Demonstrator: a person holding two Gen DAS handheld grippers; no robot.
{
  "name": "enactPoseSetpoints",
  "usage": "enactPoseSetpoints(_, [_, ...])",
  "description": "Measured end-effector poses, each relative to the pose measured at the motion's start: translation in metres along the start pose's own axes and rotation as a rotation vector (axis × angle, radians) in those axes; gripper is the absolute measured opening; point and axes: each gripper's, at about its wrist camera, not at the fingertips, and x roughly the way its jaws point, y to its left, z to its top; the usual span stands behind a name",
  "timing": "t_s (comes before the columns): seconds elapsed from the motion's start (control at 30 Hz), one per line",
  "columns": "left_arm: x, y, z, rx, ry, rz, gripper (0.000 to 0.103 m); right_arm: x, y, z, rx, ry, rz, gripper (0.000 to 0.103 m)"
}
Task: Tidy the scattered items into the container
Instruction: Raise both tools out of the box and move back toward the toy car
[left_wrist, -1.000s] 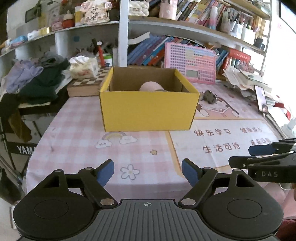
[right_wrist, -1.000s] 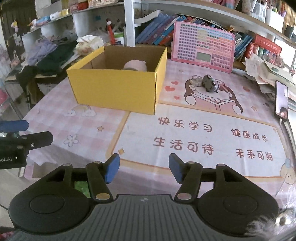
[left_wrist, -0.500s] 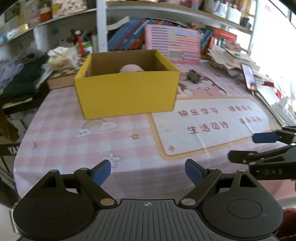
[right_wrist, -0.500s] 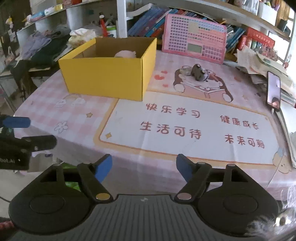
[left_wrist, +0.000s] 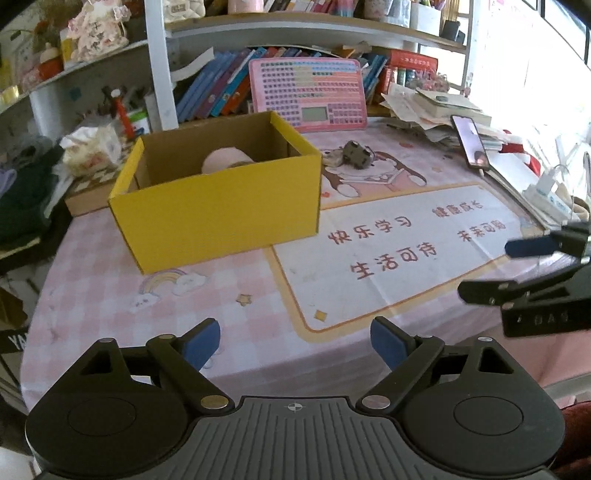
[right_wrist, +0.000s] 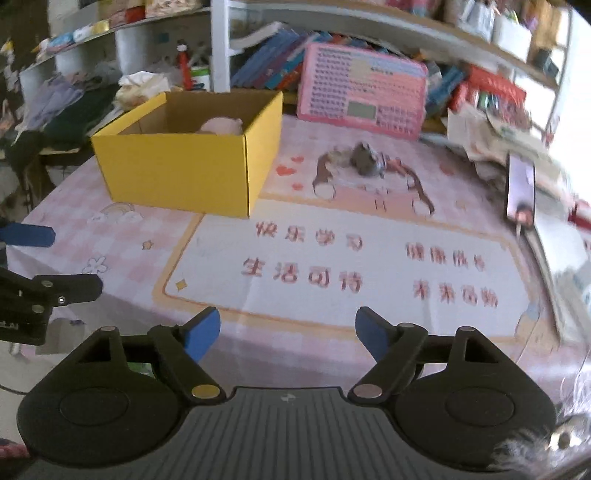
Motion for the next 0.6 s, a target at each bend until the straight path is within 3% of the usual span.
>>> enactPoseSetpoints(0.23, [-0.002, -0.017, -0.005, 0.021, 0.011, -0.023, 0.091, -0.005, -0.003, -0.004, 0.030, -0.004, -0.004, 0.081])
enactPoseSetpoints(0.6, [-0.016, 0.005, -0.016, -0.079, -0.005, 0.053, 0.096, 0.001, 0.026, 0.008, -0.081, -0.009, 0.079, 0.084])
